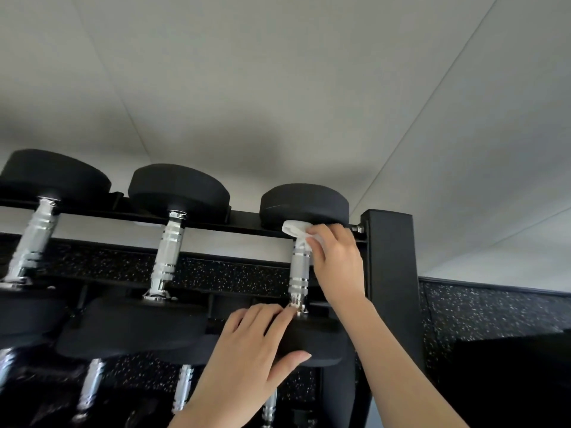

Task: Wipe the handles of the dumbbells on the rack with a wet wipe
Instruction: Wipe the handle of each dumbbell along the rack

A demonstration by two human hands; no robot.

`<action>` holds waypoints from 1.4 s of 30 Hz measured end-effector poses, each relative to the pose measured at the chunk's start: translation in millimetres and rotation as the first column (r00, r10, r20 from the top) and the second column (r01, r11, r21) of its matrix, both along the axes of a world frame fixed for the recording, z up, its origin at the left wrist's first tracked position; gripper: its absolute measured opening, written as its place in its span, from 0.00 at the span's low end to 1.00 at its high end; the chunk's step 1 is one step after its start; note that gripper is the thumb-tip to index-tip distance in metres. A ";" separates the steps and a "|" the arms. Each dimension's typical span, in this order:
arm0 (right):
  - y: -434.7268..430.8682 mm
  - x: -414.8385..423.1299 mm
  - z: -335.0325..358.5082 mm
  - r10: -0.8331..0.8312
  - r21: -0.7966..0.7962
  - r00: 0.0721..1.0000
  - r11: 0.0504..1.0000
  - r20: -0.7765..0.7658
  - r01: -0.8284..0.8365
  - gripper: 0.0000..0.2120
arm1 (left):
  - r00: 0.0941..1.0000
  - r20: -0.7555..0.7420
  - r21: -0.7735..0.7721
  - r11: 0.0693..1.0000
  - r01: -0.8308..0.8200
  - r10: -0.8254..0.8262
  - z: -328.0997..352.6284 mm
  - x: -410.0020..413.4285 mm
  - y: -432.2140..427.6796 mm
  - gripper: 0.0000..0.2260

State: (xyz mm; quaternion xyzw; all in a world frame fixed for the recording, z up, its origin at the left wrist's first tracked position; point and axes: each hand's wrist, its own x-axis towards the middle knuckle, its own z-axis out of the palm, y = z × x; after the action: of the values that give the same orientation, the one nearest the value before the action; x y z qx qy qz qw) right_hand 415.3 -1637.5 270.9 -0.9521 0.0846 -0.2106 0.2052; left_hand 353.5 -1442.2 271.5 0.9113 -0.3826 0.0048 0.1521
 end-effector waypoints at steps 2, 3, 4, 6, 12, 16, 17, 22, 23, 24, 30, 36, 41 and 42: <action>2.5 0.5 -4.6 -0.043 -0.011 0.998 0.999 0.055 0.043 0.05 | 1.000 0.000 0.003 1.000 -0.013 0.013 -1.6 -2.0 -0.3 0.28; 4.0 0.4 -5.8 -0.067 -0.027 0.995 0.997 0.080 0.070 0.04 | 1.000 0.000 0.002 1.000 -0.018 0.018 -2.2 -3.0 -0.2 0.27; 5.3 0.0 -6.6 -0.087 -0.043 0.991 0.995 0.102 0.092 0.04 | 1.000 -0.001 0.000 1.000 -0.022 0.022 -2.8 -3.6 -0.2 0.27; 7.2 -1.6 -7.6 -0.092 -0.075 0.986 0.992 0.141 0.104 0.03 | 1.000 -0.004 -0.010 1.000 -0.029 0.029 -3.3 -4.7 -0.4 0.27; 5.3 0.8 -12.0 -0.005 -0.186 0.976 0.982 0.219 0.047 0.11 | 0.999 -0.007 -0.069 0.997 -0.042 0.041 -5.3 -6.4 -1.5 0.26; 2.4 0.6 -11.5 0.051 -0.310 0.969 0.950 0.243 0.027 0.12 | 0.999 -0.006 -0.086 0.996 -0.037 0.037 -7.1 -5.1 -1.6 0.25; 0.9 0.5 -11.7 0.067 -0.339 0.969 0.940 0.236 0.018 0.12 | 0.999 -0.008 -0.089 0.995 -0.038 0.038 -7.8 -5.5 -1.9 0.25; 1.6 0.2 -11.5 0.109 -0.173 0.982 0.981 0.154 -0.082 0.17 | 0.997 -0.049 -0.123 0.990 -0.062 0.056 -10.4 -8.2 -3.1 0.24; 2.9 0.6 -10.0 0.113 -0.131 0.983 0.987 0.148 -0.094 0.17 | 0.997 -0.057 -0.126 0.990 -0.061 0.055 -10.7 -8.4 -2.9 0.24; 4.0 1.5 -8.2 0.114 -0.092 0.982 0.991 0.150 -0.100 0.17 | 0.997 -0.065 -0.128 0.990 -0.060 0.052 -10.7 -8.5 -2.7 0.25; 12.8 8.6 -1.9 0.044 0.066 0.993 0.996 0.114 -0.052 0.07 | 0.991 -0.125 -0.172 0.983 -0.060 0.039 -9.9 -4.8 0.9 0.26; 8.2 5.6 6.4 0.113 0.133 0.993 0.985 -0.021 -0.109 0.05 | 0.983 -0.178 -0.178 0.981 -0.080 0.048 -11.2 -5.8 0.8 0.26; 5.8 -8.0 12.1 0.198 0.234 0.972 0.958 -0.128 -0.165 0.04 | 0.981 -0.189 -0.175 0.981 -0.083 0.049 -8.5 -5.4 1.1 0.26; 5.6 -11.8 12.8 0.213 0.264 0.963 0.950 -0.162 -0.166 0.04 | 0.981 -0.189 -0.178 0.981 -0.082 0.048 -8.0 -5.6 1.4 0.26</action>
State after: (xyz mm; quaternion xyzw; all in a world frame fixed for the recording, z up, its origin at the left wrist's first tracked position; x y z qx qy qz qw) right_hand 403.4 -1632.0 283.6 -0.9383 0.0371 -0.0863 0.3328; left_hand 347.9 -1440.8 263.5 0.9018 -0.3349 -0.0388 0.2702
